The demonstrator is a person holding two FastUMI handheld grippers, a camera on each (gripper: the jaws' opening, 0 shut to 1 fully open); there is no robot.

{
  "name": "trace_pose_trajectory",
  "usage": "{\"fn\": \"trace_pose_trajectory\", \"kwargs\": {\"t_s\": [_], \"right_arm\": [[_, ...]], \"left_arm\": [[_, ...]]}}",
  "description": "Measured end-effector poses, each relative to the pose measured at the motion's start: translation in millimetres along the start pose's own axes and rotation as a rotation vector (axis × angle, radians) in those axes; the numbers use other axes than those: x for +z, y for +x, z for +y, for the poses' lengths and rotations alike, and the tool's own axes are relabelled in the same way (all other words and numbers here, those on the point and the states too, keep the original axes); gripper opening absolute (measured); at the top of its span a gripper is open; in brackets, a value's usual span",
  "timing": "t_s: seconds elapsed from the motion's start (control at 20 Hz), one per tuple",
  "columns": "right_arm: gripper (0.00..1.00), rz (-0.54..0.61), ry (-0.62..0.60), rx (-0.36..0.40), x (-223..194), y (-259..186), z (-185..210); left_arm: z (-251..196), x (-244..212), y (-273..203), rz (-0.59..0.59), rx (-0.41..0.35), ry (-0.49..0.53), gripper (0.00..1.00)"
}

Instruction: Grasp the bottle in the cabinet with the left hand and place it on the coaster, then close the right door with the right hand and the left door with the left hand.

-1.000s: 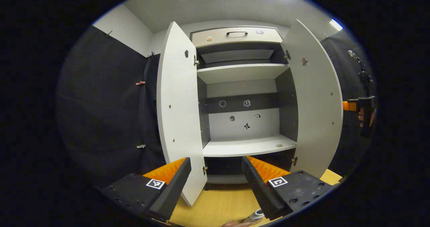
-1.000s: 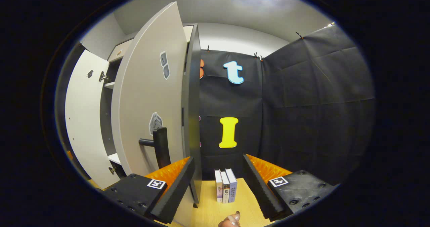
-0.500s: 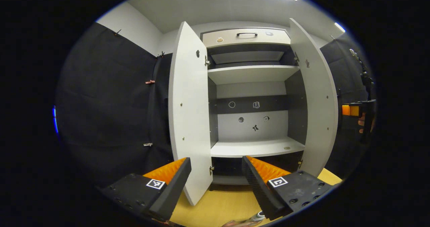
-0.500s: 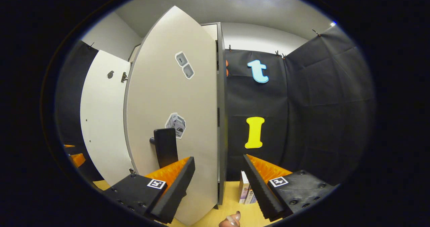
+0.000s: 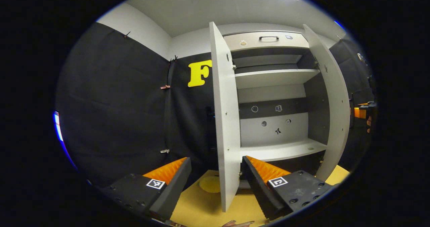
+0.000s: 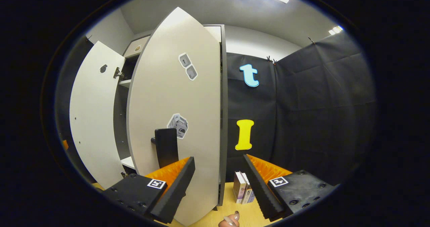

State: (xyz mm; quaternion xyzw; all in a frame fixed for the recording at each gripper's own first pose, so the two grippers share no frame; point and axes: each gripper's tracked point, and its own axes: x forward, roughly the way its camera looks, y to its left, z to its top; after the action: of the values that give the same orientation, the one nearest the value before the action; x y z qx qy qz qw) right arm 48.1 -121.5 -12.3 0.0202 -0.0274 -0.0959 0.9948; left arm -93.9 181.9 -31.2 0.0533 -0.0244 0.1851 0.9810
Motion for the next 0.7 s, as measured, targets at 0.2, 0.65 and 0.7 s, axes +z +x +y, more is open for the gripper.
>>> {"fn": "trace_pose_trajectory", "kwargs": {"t_s": [0.2, 0.65, 0.7], "right_arm": [[0.96, 0.001, -0.018, 0.017, -3, 10, 39], [0.97, 0.027, -0.037, -0.085, -5, -36, 47], [0.97, 0.040, -0.032, -0.109, -8, -41, 44]], "left_arm": [[29, 1, 15, -0.017, -0.003, 0.014, 0.96], [83, -3, 77, -0.029, -0.056, -0.034, 0.96], [84, 0, 88, -0.039, -0.065, -0.034, 0.96]]}}
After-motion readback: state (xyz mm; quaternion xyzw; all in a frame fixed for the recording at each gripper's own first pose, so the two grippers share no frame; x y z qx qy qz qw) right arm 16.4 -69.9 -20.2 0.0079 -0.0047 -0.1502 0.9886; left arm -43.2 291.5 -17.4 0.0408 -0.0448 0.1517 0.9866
